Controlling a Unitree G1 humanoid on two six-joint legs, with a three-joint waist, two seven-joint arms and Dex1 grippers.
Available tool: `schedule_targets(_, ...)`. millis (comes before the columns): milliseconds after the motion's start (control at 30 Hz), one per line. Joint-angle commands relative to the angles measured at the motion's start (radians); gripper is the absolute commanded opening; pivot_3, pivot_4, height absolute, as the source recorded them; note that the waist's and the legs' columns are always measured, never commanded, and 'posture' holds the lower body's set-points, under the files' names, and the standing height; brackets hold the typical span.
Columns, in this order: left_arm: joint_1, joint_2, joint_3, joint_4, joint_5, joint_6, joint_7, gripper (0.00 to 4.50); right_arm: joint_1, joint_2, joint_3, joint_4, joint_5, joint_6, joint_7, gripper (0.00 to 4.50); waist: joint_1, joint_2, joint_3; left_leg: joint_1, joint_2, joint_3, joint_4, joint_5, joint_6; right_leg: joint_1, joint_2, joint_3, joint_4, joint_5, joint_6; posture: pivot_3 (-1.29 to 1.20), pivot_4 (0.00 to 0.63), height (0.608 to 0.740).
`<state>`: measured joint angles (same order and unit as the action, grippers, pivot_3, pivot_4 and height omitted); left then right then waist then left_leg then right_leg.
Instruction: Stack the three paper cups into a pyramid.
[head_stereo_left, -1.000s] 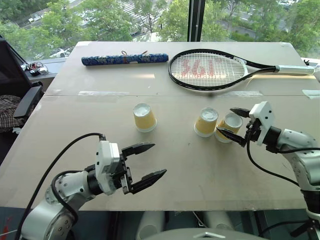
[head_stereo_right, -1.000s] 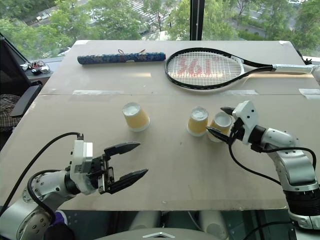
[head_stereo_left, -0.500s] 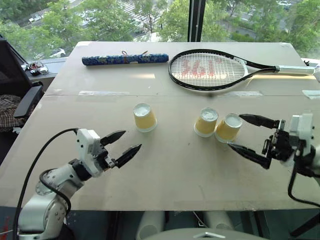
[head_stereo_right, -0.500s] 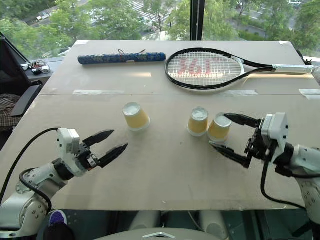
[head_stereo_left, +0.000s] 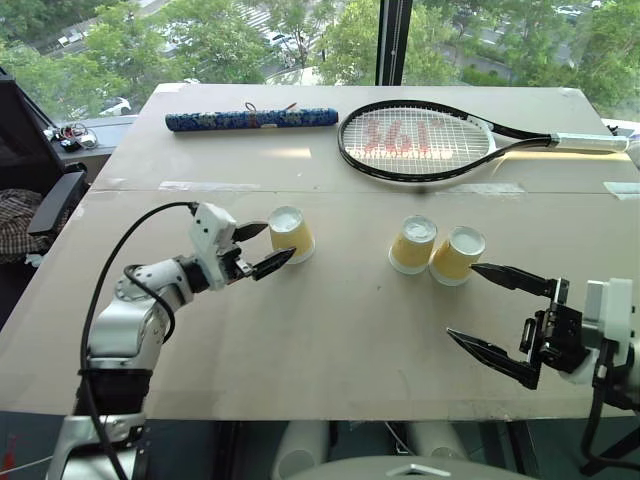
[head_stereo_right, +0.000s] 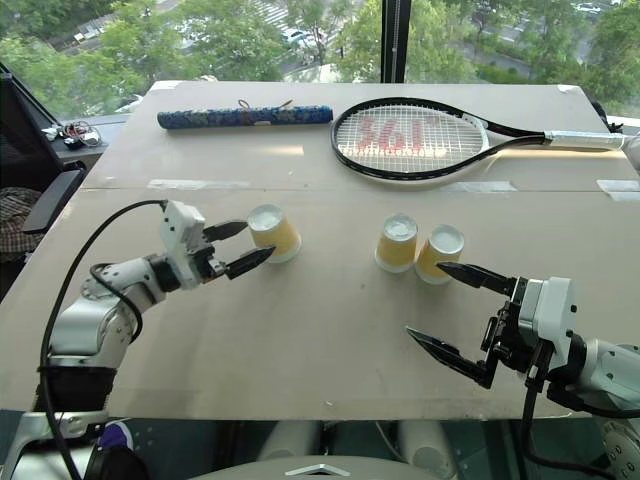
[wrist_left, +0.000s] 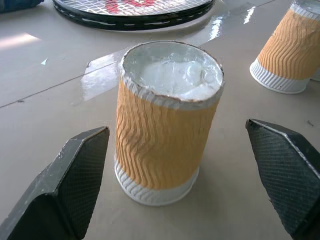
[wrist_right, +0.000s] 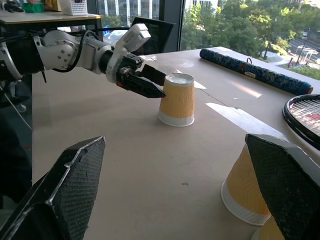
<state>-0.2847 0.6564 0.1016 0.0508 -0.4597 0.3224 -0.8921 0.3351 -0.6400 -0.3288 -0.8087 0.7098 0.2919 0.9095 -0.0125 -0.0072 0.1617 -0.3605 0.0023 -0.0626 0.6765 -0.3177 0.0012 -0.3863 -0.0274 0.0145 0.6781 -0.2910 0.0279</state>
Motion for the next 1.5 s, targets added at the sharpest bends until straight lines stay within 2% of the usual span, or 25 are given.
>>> schedule_targets(33,-0.06,-0.02,-0.025,0.08,0.041,-0.06,-0.037,4.5,0.016,0.007,-0.012,-0.047,-0.002,-0.031,-0.028,4.43,0.0,0.0,0.0,0.0,0.0,0.0,0.0,0.0,0.0,0.0,0.0,0.0,0.0,0.0,0.0,0.0,0.15,0.74)
schedule_targets(133,-0.109,-0.047,-0.046,0.171,0.069,-0.11,-0.07,3.59,0.033,0.011,-0.007,-0.058,-0.011,-0.039,-0.048,4.5,0.001,0.0,0.0,0.0,0.0,0.0,0.0,0.0,0.0,0.0,0.0,0.0,0.0,0.0,0.0,0.0,0.15,0.74)
schedule_targets(233,-0.137,-0.067,-0.038,0.197,0.056,-0.138,-0.109,2.24,0.054,0.017,-0.014,-0.067,-0.015,-0.046,-0.065,4.5,0.002,0.0,0.0,0.0,0.0,0.0,0.001,0.0,0.0,0.0,0.0,-0.001,0.0,0.0,0.0,0.0,0.15,0.74)
schedule_targets(300,-0.15,-0.065,-0.033,0.183,0.047,-0.141,-0.135,1.86,0.069,0.02,-0.021,-0.07,-0.022,-0.052,-0.074,4.5,0.002,0.0,0.0,-0.001,0.0,-0.001,0.002,0.0,-0.001,0.0,0.0,-0.001,0.0,0.0,0.0,0.0,0.15,0.74)
schedule_targets(467,-0.262,-0.082,-0.066,0.023,0.006,0.02,-0.115,1.86,0.109,0.042,-0.038,-0.062,-0.05,-0.076,-0.104,4.5,0.009,-0.001,0.0,-0.002,0.0,-0.002,0.004,0.0,0.0,0.0,0.0,-0.002,0.001,0.0,0.0,0.0,0.15,0.74)
schedule_targets(567,-0.422,-0.11,-0.126,-0.041,-0.028,0.256,-0.067,1.86,0.152,0.067,-0.065,-0.042,-0.08,-0.11,-0.116,4.5,0.025,-0.002,0.0,-0.005,-0.001,-0.004,0.008,0.0,0.0,0.0,0.0,-0.005,0.001,0.0,0.0,0.0,0.15,0.74)
schedule_targets(633,-0.532,-0.143,-0.182,-0.019,-0.027,0.332,-0.085,1.86,0.178,0.094,-0.092,-0.021,-0.098,-0.136,-0.128,4.5,0.027,-0.002,0.0,-0.005,-0.002,-0.003,0.008,0.0,0.0,0.001,0.004,-0.004,0.001,0.0,0.001,0.0,0.15,0.74)
schedule_targets(833,-0.754,-0.346,-0.303,0.218,0.062,0.247,-0.108,1.86,0.291,0.138,-0.241,0.109,-0.123,-0.247,-0.071,4.5,0.023,-0.001,0.0,-0.003,-0.002,-0.001,0.008,0.0,-0.001,0.003,0.006,-0.001,0.0,0.0,0.001,0.0,0.15,0.74)
schedule_targets(933,-0.805,-0.419,-0.327,0.31,0.091,0.205,-0.124,1.86,0.315,0.124,-0.324,0.177,-0.091,-0.274,-0.031,4.5,0.013,-0.002,0.001,-0.001,-0.003,0.001,0.008,0.0,0.0,0.002,0.008,0.002,0.0,0.0,0.001,0.0,0.15,0.74)
schedule_targets(1100,-0.833,-0.504,-0.35,0.396,0.135,0.149,-0.135,1.86,0.294,0.083,-0.376,0.255,-0.03,-0.245,0.0,4.5,-0.005,-0.001,0.001,0.0,-0.001,0.002,0.007,-0.001,0.002,0.002,0.01,0.005,0.001,0.0,0.001,0.0,0.15,0.74)
schedule_targets(1233,-0.837,-0.539,-0.346,0.409,0.15,0.145,-0.139,1.86,0.195,-0.019,-0.37,0.362,0.044,-0.137,0.02,4.5,-0.004,-0.001,0.001,-0.001,-0.001,0.002,0.007,-0.001,0.002,0.002,0.009,0.006,0.001,0.0,0.001,0.0,0.15,0.74)
schedule_targets(1333,-0.833,-0.539,-0.352,0.397,0.163,0.151,-0.15,1.86,0.088,-0.093,-0.378,0.429,0.098,-0.117,0.089,4.5,-0.002,-0.001,0.002,-0.001,-0.001,0.003,0.007,-0.001,0.002,0.002,0.009,0.006,0.001,0.0,0.001,0.0,0.15,0.74)
schedule_targets(1500,-0.827,-0.541,-0.359,0.385,0.172,0.169,-0.168,1.86,0.009,-0.168,-0.361,0.494,0.124,-0.091,0.215,4.5,0.005,-0.001,0.002,-0.002,-0.001,0.001,0.008,-0.001,0.001,0.002,0.009,0.004,0.0,0.0,0.001,0.0,0.15,0.74)
